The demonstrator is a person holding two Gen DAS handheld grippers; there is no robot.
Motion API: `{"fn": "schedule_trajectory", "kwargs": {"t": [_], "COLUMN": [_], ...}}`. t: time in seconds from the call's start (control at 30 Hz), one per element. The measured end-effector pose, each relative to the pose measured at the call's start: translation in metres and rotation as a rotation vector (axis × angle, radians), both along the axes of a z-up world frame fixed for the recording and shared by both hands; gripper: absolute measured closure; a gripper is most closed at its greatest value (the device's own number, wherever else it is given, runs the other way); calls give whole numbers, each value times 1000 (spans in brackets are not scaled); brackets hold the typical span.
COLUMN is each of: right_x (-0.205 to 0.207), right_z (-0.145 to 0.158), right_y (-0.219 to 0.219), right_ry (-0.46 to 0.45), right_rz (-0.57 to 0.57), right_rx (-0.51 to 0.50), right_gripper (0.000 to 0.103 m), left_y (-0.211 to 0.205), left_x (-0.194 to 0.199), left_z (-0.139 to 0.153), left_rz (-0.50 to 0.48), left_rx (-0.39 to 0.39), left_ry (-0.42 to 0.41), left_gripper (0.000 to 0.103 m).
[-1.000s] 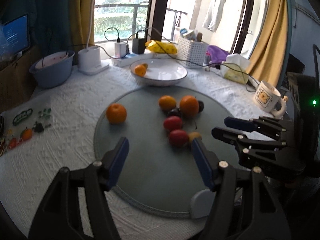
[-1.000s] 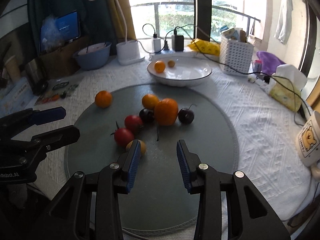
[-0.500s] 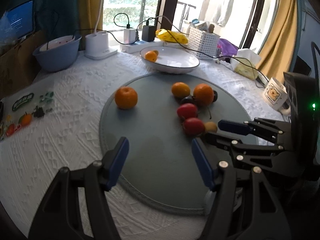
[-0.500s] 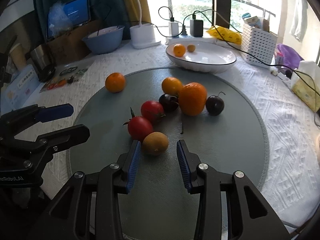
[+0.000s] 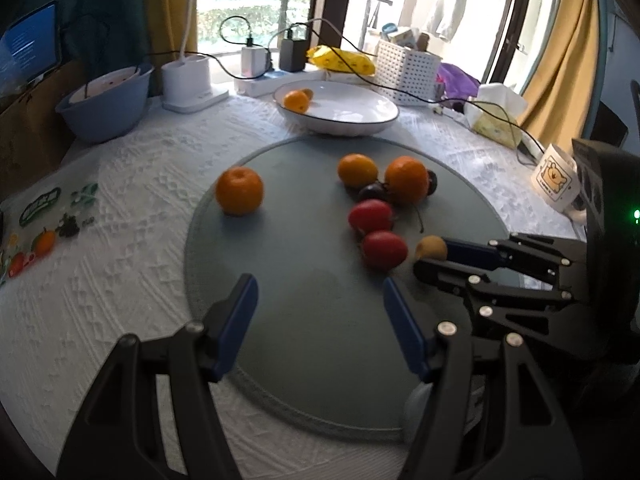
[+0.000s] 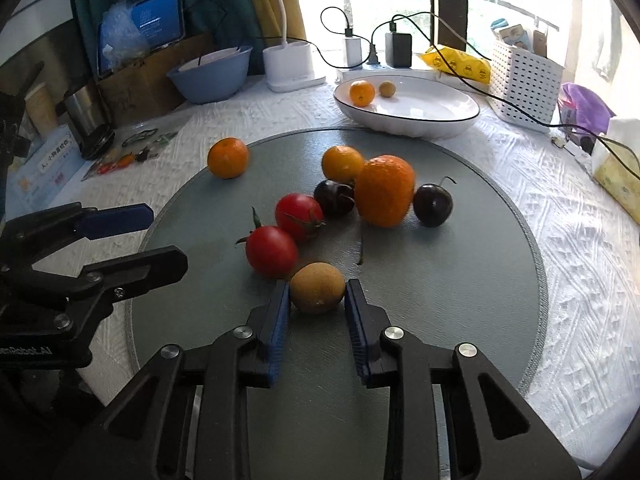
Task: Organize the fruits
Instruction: 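Grasp a red tomato with the left gripper while the right gripper grasps another kiwi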
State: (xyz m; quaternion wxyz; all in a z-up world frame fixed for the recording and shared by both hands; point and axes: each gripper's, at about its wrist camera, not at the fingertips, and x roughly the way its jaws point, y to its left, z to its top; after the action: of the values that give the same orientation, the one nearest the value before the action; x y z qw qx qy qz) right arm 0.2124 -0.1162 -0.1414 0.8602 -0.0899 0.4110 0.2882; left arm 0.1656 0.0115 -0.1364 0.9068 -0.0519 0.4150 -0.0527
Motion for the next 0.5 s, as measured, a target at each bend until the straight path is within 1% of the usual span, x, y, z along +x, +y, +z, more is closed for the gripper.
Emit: {"fn": "schedule_trajectory", "kwargs": {"t": [0.17,0.5], "right_x": [2,10], "right_z": [3,4], "right_y": [-16,-48], "right_ry": [-12,-16], "right_rz": [-22,-82], "right_rx": [4,15], "right_gripper": [73,73], "left_y": [-17,-39], "left_x": [10,33], "left_z": [-2,-10], "left_rz": [-35,-67], "left_rx": [26,56], "left_ry": [4,38], "left_gripper": [36,37]}}
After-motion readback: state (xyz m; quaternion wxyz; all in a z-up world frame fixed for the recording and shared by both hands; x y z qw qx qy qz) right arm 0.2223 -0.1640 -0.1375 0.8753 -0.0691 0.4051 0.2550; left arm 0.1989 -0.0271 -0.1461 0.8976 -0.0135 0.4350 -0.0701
